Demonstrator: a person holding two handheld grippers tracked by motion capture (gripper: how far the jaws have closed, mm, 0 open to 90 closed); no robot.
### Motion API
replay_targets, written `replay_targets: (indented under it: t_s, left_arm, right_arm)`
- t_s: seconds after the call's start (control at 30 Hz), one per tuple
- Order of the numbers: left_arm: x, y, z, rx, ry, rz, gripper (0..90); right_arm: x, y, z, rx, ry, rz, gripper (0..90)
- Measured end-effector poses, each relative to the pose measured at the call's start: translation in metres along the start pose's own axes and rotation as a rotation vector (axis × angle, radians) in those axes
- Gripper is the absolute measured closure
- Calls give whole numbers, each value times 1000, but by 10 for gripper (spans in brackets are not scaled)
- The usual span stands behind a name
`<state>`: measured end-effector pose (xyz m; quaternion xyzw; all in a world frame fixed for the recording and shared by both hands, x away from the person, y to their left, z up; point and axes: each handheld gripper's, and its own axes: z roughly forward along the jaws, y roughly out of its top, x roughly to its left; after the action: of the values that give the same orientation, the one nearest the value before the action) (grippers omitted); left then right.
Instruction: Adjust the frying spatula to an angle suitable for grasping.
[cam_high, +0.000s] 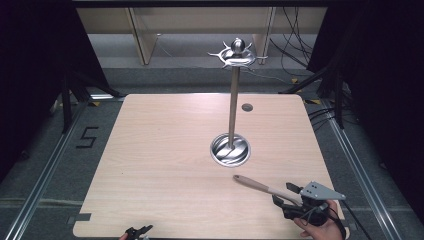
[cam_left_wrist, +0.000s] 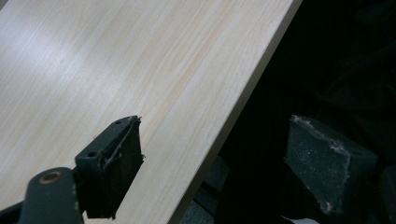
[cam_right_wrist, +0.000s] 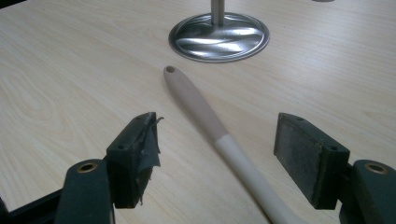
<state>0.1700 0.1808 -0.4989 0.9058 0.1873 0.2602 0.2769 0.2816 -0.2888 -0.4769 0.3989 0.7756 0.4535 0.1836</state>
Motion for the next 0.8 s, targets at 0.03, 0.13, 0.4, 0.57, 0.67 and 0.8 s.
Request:
replay_targets:
  t_s: [0.03, 0.13, 0.4, 0.57, 0.67, 0.8]
  left_arm:
    - [0, 0, 0, 0, 0, -1, 178]
    - [0, 0, 0, -1, -1, -1, 178]
    - [0, 0, 0, -3, 18, -1, 178]
    - [0, 0, 1, 7, 11, -8, 178]
    - [0, 0, 0, 6, 15, -7, 178]
    - [-1, 0, 2, 1, 23, -8, 178]
  right_arm:
    - [0, 0, 0, -1, 1, 0, 317]
    - [3, 0, 0, 4, 0, 19, 317]
    - [0, 2, 1, 12, 8, -10, 317]
    - [1, 3, 3, 19, 21, -15, 316]
    - [3, 4, 4, 40, 20, 3, 316]
    - [3, 7, 6, 43, 20, -1, 316]
